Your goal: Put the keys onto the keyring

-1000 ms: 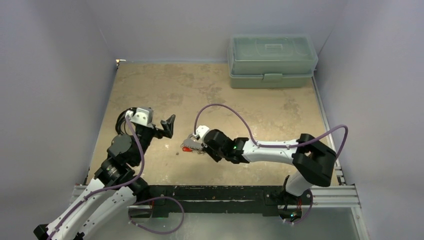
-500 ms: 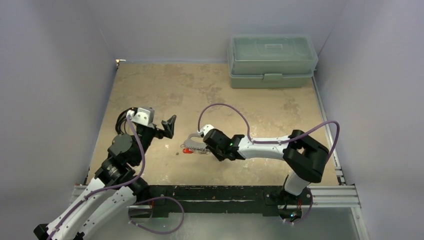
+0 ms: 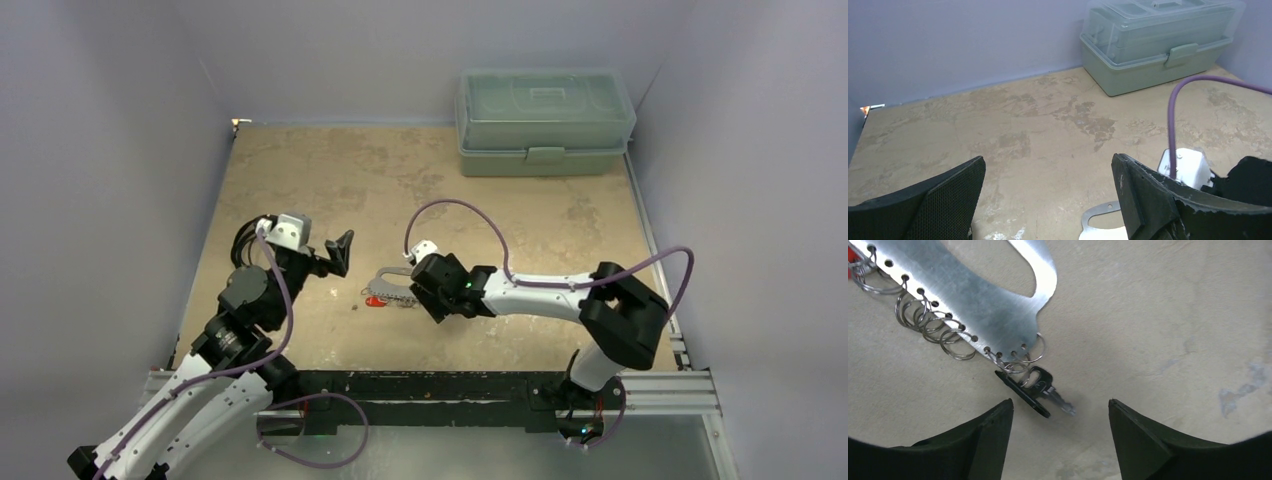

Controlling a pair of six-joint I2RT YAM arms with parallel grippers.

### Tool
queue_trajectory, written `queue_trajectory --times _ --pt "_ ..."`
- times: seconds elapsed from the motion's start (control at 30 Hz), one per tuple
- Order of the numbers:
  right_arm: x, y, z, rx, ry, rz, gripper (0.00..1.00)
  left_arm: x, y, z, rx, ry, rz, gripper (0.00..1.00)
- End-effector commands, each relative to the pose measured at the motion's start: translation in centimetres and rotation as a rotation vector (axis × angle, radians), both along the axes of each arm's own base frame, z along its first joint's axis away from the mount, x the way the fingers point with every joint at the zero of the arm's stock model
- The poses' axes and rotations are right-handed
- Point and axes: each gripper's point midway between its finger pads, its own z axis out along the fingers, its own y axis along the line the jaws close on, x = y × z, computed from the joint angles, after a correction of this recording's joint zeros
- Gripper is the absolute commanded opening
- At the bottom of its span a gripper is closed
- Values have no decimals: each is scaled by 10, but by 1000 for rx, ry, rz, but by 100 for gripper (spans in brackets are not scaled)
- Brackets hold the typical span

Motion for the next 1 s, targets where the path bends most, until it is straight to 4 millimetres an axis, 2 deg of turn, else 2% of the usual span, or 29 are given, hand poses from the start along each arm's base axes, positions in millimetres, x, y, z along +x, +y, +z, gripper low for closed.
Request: queue_trajectory --times 0.0,0.1,0.2,0.33,0.43,0.5,0.67,0.97 --pt "27 -7 57 93 -178 -112 78 2 3 12 -3 -22 14 96" --pt "38 -14 97 177 -298 -170 91 4 2 10 0 -13 18 96" --pt "45 -20 146 305 -410 -217 99 6 2 7 5 -3 22 96" --pt "41 -27 216 548 -531 -229 99 11 -2 -3 -4 22 31 97" --pt "32 -40 258 723 -608 -236 99 17 -6 -13 11 73 40 98" --pt "26 -57 278 799 -653 -269 99 20 -8 -18 21 100 42 98" --pt "12 -87 302 917 -704 -312 99 21 -15 -27 29 133 16 99" --pt "-6 -123 299 1036 -728 -371 99 24 -33 -35 -6 252 -25 99"
